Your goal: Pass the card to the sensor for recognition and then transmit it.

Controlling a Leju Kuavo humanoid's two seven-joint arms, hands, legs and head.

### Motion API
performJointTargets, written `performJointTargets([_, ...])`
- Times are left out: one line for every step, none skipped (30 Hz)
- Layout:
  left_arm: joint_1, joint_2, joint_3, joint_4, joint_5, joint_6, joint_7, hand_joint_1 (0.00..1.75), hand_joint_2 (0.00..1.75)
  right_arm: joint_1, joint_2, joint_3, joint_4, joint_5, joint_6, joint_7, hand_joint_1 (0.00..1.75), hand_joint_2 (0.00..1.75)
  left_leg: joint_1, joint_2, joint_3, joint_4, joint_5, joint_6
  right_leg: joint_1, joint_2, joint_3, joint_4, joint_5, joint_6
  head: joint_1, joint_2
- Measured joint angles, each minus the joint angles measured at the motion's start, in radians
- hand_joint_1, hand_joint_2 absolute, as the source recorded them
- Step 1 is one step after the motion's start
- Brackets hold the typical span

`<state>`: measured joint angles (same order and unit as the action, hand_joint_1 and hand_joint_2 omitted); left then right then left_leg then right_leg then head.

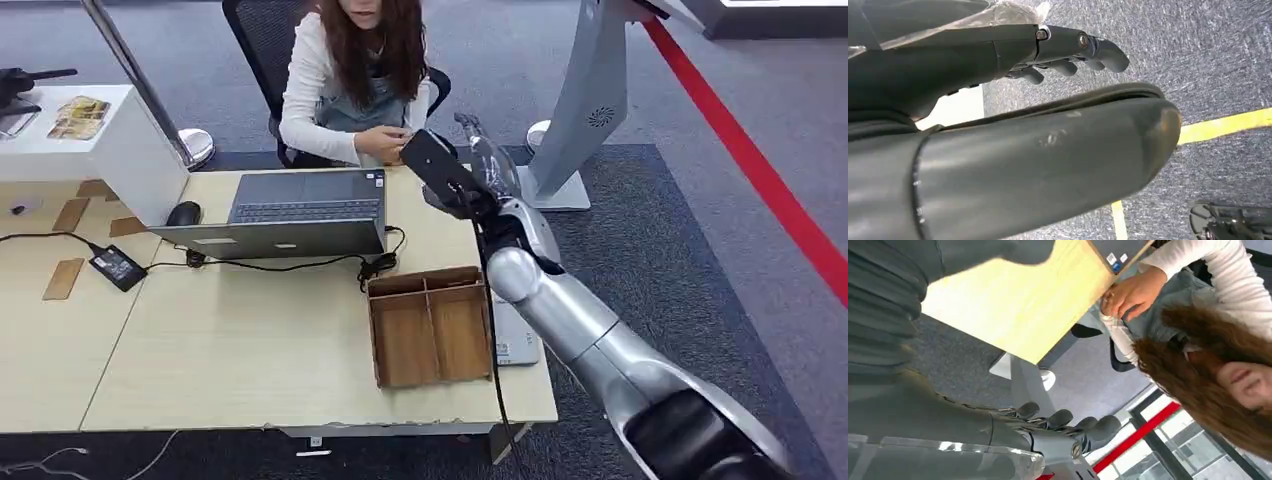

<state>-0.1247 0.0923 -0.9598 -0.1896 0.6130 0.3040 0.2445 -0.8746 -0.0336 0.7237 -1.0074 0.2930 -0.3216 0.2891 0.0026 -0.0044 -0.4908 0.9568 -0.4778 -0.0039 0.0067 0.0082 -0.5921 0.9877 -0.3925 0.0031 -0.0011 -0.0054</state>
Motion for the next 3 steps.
performJointTargets([0.0, 0.0, 0.0, 0.0, 0.003, 0.0, 0.0, 0.0, 0.0, 0.004, -0.003, -0.004, -0.018, -0.006, -0.002, 0.003, 0.0, 1.75, 0.0, 0.0, 0.0, 0.0, 0.0, 0.0, 0.0, 0.0, 0.0, 0.0, 0.0, 0.0, 0.0, 0.0])
performJointTargets([0.001, 0.0, 0.0, 0.0, 0.005, 0.001, 0.0, 0.0, 0.0, 0.01, -0.008, -0.009, -0.041, -0.01, -0.005, 0.003, 0.0, 1.75, 0.0, 0.0, 0.0, 0.0, 0.0, 0.0, 0.0, 0.0, 0.0, 0.0, 0.0, 0.0, 0.0, 0.0])
performJointTargets([0.001, 0.0, 0.0, 0.0, 0.007, 0.002, 0.0, 0.0, 0.0, 0.016, -0.013, -0.015, -0.067, -0.015, -0.008, 0.007, 0.0, 1.75, 0.0, 0.0, 0.0, 0.0, 0.0, 0.0, 0.0, 0.0, 0.0, 0.0, 0.0, 0.0, 0.0, 0.0])
